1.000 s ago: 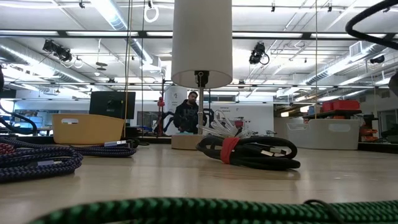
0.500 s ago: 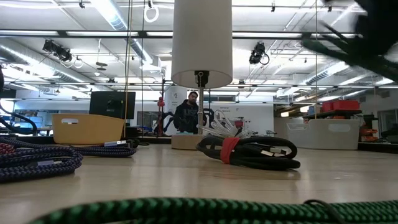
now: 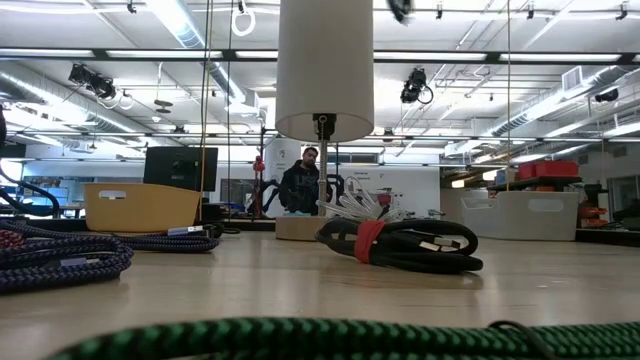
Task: Pick & Place USB Port
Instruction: Put the green USB cable into the yellow bin
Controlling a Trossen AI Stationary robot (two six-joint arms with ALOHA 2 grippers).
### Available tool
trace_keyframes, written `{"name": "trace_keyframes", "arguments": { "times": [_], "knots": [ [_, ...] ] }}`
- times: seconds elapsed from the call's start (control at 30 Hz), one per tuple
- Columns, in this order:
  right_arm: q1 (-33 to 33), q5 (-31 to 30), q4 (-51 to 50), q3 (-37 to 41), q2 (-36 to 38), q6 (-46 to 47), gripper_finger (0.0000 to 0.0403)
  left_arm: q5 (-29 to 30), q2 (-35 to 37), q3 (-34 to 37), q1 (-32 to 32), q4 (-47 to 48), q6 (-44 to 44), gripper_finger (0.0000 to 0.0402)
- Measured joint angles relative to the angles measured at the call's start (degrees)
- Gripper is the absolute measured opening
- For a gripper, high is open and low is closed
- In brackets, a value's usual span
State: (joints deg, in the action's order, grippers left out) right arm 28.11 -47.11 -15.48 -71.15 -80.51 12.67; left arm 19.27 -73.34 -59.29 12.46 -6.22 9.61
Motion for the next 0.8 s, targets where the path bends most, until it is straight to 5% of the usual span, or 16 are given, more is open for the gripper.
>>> {"name": "trace_keyframes", "arguments": {
  "times": [0.23,0.8],
  "knots": [
    [-5.03,8.84,18.25,1.19,-0.02,-15.5,0.0008,0.0,0.0,0.0,0.0,-0.69,-0.25,0.014],
    [-11.84,20.92,29.47,1.49,-5.05,-22.66,0.0008,-0.69,-0.02,0.0,-0.03,-3.23,-0.73,0.014]
  ]
}}
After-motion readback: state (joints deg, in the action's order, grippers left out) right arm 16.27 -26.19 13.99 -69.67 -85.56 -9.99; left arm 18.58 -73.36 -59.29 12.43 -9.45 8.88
